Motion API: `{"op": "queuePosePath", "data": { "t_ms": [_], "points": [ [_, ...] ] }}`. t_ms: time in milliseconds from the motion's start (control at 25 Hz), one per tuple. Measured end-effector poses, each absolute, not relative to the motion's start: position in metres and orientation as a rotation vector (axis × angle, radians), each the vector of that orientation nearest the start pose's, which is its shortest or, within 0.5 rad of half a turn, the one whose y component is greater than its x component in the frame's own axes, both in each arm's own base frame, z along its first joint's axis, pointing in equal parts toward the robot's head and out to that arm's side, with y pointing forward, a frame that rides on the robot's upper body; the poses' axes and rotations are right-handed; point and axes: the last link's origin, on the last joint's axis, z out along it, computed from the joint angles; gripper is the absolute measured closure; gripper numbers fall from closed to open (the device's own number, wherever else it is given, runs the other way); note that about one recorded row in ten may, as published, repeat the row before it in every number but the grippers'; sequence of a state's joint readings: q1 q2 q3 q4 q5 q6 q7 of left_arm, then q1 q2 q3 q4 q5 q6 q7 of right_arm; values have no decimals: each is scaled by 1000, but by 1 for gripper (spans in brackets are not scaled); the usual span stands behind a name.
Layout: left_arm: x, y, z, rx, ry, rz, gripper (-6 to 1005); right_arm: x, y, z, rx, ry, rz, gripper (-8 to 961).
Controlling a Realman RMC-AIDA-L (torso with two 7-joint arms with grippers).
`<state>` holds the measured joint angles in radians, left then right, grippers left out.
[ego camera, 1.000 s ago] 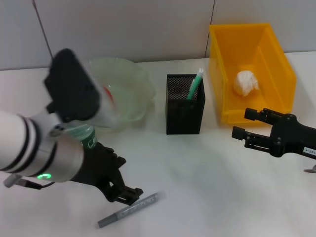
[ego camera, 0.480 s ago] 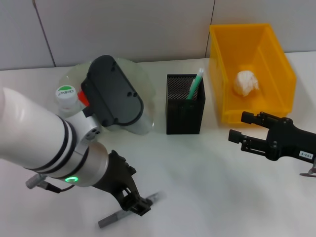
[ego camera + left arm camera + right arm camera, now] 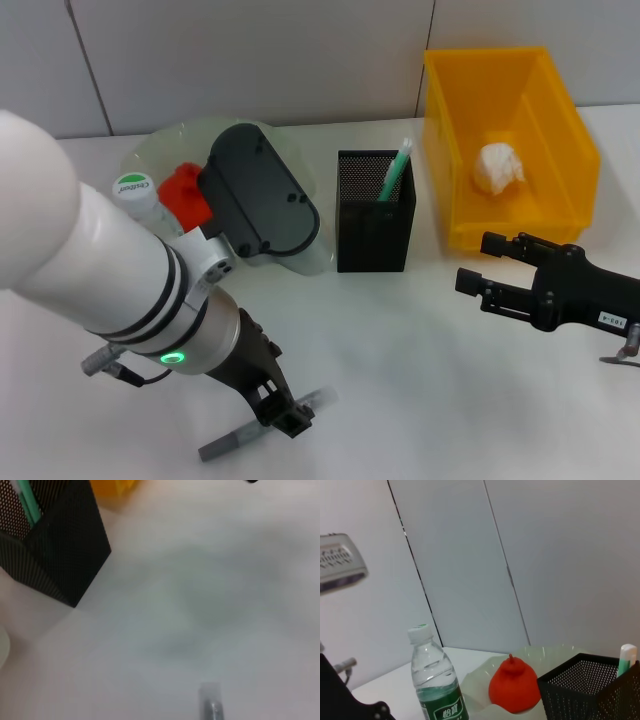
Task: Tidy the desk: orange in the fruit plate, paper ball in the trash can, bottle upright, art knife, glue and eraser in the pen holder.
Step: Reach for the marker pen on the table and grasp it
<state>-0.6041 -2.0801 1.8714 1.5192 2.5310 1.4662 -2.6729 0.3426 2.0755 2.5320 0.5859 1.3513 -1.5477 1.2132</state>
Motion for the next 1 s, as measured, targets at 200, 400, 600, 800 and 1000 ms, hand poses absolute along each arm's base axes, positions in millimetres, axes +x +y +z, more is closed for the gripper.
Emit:
{"op": "queuePosePath", "data": {
  "t_ms": [200, 400, 600, 800, 1000],
  "points": [
    [-120, 310, -79, -2806, -454, 615, 227, 314, 289, 16, -2405, 704, 874, 186],
    [-125, 310, -86, -2811, -452, 657, 226, 315, 289, 16, -2401, 709, 869, 186],
    [-126, 307, -91, -2823, -437, 676, 226, 315, 289, 14, -2401, 718, 864, 186],
    [-126, 304, -95, -2829, -417, 686, 227, 317, 290, 13, -2398, 728, 857, 187],
    [-125, 304, -96, -2828, -411, 678, 227, 317, 289, 11, -2400, 734, 855, 187]
  ]
}}
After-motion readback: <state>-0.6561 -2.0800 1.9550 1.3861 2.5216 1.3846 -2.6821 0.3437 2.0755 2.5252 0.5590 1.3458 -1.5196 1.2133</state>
